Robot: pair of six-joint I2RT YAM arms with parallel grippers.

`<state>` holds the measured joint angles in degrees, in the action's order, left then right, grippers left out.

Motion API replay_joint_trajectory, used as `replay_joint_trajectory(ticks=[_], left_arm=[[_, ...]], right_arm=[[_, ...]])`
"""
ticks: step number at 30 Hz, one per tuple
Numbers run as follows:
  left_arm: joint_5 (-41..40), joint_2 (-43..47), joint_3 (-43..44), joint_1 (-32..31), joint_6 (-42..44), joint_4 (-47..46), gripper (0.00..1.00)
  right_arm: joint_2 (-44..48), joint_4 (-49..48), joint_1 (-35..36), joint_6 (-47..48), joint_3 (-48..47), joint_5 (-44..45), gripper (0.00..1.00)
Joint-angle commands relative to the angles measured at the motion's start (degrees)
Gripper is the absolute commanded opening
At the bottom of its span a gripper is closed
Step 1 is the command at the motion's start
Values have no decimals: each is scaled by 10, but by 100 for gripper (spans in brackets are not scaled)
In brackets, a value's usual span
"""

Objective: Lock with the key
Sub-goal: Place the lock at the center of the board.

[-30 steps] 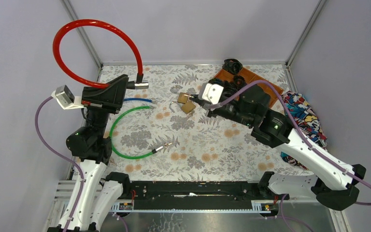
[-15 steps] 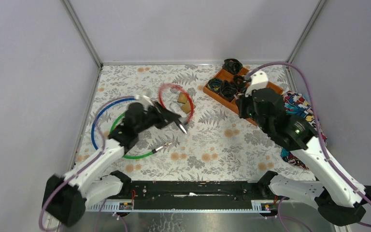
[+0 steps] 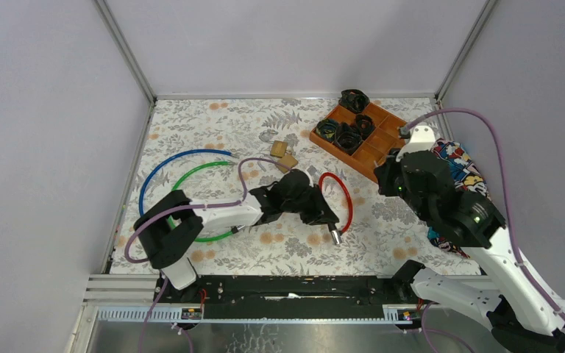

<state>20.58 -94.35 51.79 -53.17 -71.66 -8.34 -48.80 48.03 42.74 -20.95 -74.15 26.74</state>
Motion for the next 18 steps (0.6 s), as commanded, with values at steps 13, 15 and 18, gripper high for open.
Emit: replay_joint_trajectory(ticks=[13, 15, 18], left_arm=[[-314, 170, -9, -46, 294, 214, 99], [-356, 195, -18, -45, 376, 253, 99], [-389, 245, -26, -17, 418, 273, 99]], right_arm=[[-101, -114, -2, -102, 167, -85, 0], [-140, -152, -4, -111, 188, -99, 0], [-201, -198, -8, -115, 198, -116, 0]])
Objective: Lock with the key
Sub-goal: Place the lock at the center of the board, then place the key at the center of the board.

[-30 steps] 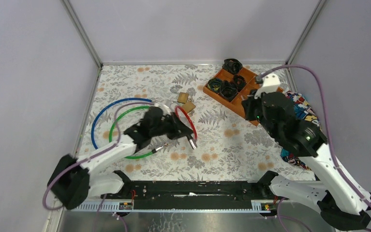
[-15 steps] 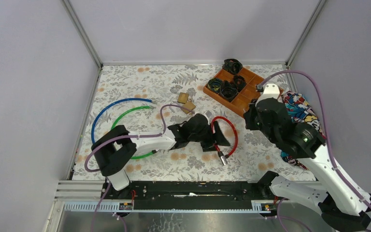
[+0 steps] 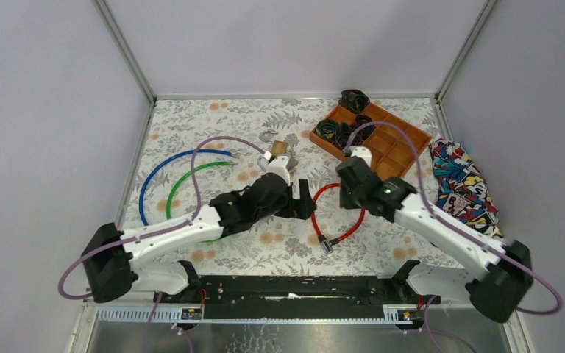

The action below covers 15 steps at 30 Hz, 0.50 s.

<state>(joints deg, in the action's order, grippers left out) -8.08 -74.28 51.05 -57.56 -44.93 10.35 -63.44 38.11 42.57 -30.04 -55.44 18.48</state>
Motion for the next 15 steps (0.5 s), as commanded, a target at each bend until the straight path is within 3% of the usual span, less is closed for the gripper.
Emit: replay_joint_trajectory(ticks=[1, 6, 8, 9, 10, 13, 15], left_arm=[[-108, 63, -21, 47, 148, 87, 99], [-85, 157, -56, 225, 106, 76, 99], [-93, 202, -83, 277, 109, 58, 99], [-98, 224, -96, 300, 108, 54, 99], [-100, 246, -106, 322, 106, 55, 99], [-101, 300, -126, 372, 102, 72, 99], [-103, 327, -135, 394, 114, 82, 99]], right_arm=[[-78, -107, -9, -22, 9, -40, 0], [-186, -99, -29, -24, -2, -45, 0], [-221, -100, -37, -20, -3, -74, 7], [-238, -94, -40, -17, -10, -87, 18], [-257, -76, -41, -13, -20, -96, 36], [-278, -19, -40, 0, -57, -90, 98], [-272, 18, -40, 12, -90, -67, 100]])
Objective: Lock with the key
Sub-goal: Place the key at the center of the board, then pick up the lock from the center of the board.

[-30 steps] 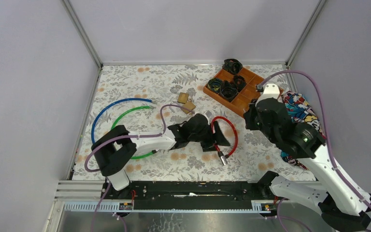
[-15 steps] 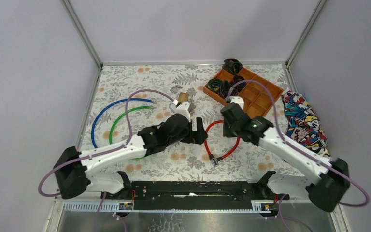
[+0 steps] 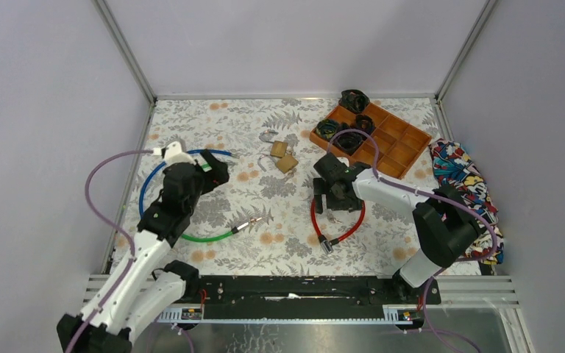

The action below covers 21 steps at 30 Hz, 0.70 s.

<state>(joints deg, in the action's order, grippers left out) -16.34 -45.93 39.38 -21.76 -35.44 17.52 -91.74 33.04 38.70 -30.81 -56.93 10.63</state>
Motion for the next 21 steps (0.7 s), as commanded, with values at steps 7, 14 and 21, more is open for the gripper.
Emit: replay_joint_trajectory(ticks=[7, 14, 21], left_arm=[[215, 18, -27, 74, 530, 3, 97], [193, -281, 138, 180, 794, 342, 98], [135, -523, 287, 323, 740, 314, 98]], right_arm=[[33, 113, -1, 91, -198, 5, 99], [33, 111, -1, 130, -211, -18, 98], [50, 99, 0, 142, -170, -26, 98]])
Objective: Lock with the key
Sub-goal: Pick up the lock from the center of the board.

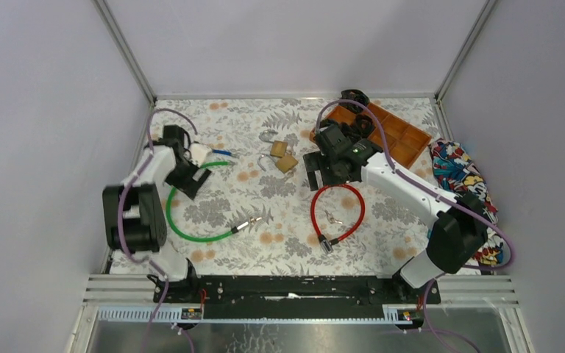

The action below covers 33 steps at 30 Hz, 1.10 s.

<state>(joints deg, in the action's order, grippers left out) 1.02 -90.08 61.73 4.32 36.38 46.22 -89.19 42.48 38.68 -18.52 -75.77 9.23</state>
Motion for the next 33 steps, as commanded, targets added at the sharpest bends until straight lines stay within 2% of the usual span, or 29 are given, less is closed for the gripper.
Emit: replay_joint_trajectory(ticks=[1, 5, 7, 9, 10, 11, 13, 14, 19, 23, 28, 33], left_arm=[[-45, -105, 75, 76, 11, 19, 98], [-30, -169, 93, 101, -3, 2, 98], [-17, -184, 80, 101, -7, -6, 91], [7, -193, 64, 101, -7, -7, 78], [14, -200, 57, 101, -6, -8, 67], [18, -208, 51, 101, -4, -7, 51], [22, -222, 48, 101, -3, 1, 8], [27, -221, 49, 102, -5, 9, 0], [80, -130, 54, 100, 18, 15, 0], [119, -29, 46, 65, 63, 19, 0], [114, 107, -21, -18, 117, 3, 0], [114, 186, -47, -63, 142, -6, 0]], right_arm=[[28, 2, -1, 19, 24, -12, 98], [44, -5, 0, 19, 40, -18, 98], [45, 1, -1, 20, 38, -17, 98], [47, 7, -1, 21, 32, -11, 98], [48, 9, -1, 20, 29, -10, 98], [49, 9, -1, 19, 26, -8, 98], [53, 8, 0, 18, 19, -11, 98], [56, 6, 0, 20, 16, -17, 97], [65, -44, 0, 83, 13, -115, 94], [42, -153, 9, 161, -4, -231, 91], [-84, -279, 22, 230, -105, -317, 92], [-229, -278, 28, 261, -247, -378, 99]])
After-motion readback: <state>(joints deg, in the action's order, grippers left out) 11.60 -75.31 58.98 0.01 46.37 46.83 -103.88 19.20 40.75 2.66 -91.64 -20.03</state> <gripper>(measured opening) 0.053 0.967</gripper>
